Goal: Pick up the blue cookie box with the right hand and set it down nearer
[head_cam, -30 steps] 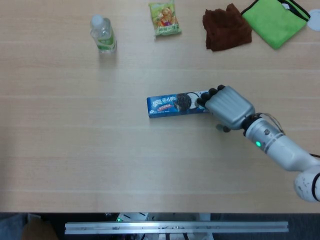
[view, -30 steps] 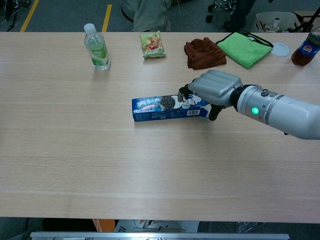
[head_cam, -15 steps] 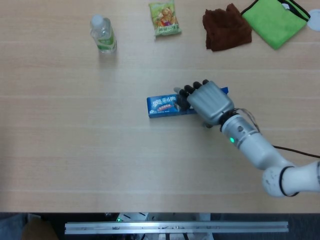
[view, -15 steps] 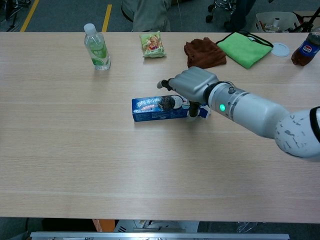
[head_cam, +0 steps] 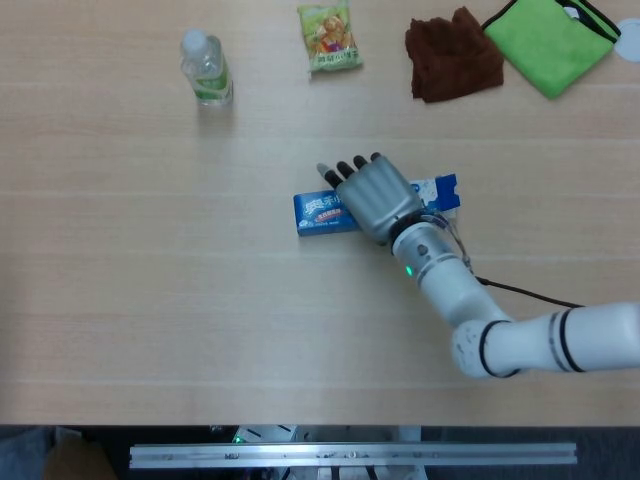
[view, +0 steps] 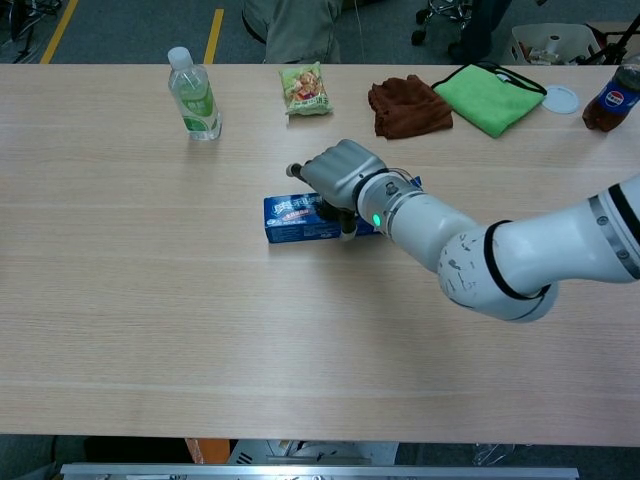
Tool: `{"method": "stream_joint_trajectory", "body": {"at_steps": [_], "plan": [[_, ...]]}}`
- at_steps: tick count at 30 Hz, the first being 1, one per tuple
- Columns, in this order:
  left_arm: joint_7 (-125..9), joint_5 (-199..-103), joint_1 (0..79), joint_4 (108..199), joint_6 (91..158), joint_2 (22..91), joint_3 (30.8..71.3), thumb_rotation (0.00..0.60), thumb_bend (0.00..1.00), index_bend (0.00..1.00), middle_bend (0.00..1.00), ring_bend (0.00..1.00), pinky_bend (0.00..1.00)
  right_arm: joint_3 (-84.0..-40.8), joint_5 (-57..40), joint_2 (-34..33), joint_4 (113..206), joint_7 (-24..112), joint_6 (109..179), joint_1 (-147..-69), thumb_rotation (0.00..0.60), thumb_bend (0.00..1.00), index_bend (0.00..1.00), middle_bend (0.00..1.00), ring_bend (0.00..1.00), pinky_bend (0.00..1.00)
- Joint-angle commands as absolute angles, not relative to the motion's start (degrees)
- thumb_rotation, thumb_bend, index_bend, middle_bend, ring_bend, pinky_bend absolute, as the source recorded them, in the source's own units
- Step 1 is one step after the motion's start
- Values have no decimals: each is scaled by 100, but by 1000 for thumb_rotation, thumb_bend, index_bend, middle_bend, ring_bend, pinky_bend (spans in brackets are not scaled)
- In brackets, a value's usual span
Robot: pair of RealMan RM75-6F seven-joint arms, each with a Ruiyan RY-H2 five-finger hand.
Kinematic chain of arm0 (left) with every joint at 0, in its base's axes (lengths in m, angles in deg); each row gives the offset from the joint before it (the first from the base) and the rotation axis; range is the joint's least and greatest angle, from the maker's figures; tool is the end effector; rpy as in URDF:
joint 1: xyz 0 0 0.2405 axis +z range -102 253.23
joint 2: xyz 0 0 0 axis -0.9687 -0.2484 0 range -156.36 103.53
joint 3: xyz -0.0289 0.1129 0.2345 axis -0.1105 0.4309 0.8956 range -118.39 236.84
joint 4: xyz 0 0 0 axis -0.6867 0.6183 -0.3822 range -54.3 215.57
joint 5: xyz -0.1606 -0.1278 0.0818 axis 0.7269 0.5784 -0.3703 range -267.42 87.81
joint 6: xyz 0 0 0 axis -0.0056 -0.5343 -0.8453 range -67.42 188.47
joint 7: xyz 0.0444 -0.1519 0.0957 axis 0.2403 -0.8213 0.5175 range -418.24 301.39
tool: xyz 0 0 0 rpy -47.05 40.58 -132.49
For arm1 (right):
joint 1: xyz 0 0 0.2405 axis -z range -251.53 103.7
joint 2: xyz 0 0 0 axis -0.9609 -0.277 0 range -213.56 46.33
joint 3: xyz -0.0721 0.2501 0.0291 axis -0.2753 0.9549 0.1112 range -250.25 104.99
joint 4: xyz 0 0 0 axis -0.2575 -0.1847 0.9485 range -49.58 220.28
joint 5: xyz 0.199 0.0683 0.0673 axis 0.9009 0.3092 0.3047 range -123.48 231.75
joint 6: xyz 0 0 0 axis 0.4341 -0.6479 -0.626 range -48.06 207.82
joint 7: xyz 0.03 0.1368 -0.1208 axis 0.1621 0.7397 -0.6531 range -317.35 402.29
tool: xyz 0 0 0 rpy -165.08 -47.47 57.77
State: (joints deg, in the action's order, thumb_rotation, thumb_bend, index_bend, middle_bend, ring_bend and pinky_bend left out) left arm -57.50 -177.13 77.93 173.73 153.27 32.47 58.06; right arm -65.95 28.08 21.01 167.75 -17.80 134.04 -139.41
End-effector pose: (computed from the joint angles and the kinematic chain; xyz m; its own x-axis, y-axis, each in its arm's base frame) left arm -0.3368 0.1754 0.1959 0.4872 -0.0476 0.8720 0.8719 0.0818 -0.4827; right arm -0.0528 -0.3598 -0.1594 0.7984 -0.3150 0.5132 -0.5941 -0.5511 0.5860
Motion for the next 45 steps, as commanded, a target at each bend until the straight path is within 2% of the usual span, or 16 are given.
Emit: {"method": "stream_joint_trajectory", "body": {"at_steps": [1,4,6,8,11,21,25,31,35,45], "plan": [[-5773,-17701,7807,17358,15338,3260,5805,600,261,291,242,186,256,-6596,2984,2320,16523,-1896,13317,-14088,600,73,92,207,215,327],[-5805,-17682,7829,17331,15354,3259,5804,600,261,290,242,186,256,-6642,2973,2479,16316,-1962,13314,-14160,600,101,112,232,224,327],[-5839,-17662,7843,17315,15362,3252,5799,600,261,291,242,186,256,-6673,2874,2546,16219,-1937,13330,-14163,600,135,166,270,256,331],[-5867,-17646,7859,17294,15369,3239,5798,600,261,291,242,186,256,-6728,2739,2593,16131,-1881,13340,-14134,600,179,263,326,299,351],[-5904,-17633,7878,17262,15374,3230,5801,600,261,291,242,186,256,-6767,2644,2595,16118,-1767,13332,-14060,600,209,313,351,325,390],[-5969,-17593,7889,17158,15321,3269,5802,600,261,291,242,186,256,-6791,1898,1917,16868,-761,13386,-13524,600,214,319,354,357,421],[-5971,-17614,7871,17153,15305,3283,5795,600,261,291,242,186,256,-6702,1406,1417,17412,99,13297,-13173,600,214,319,354,363,431],[-5917,-17641,7840,17175,15264,3296,5795,600,260,291,242,186,256,-6534,370,934,17767,1524,13189,-12683,600,214,319,357,366,442],[-5897,-17638,7835,17201,15265,3289,5784,600,261,291,242,186,256,-6449,-252,767,17836,2116,13333,-12480,600,213,319,363,366,442],[-5862,-17637,7840,17239,15273,3266,5780,600,261,291,242,186,256,-6194,-823,836,17648,2890,13294,-12423,600,212,319,365,367,442]]}}
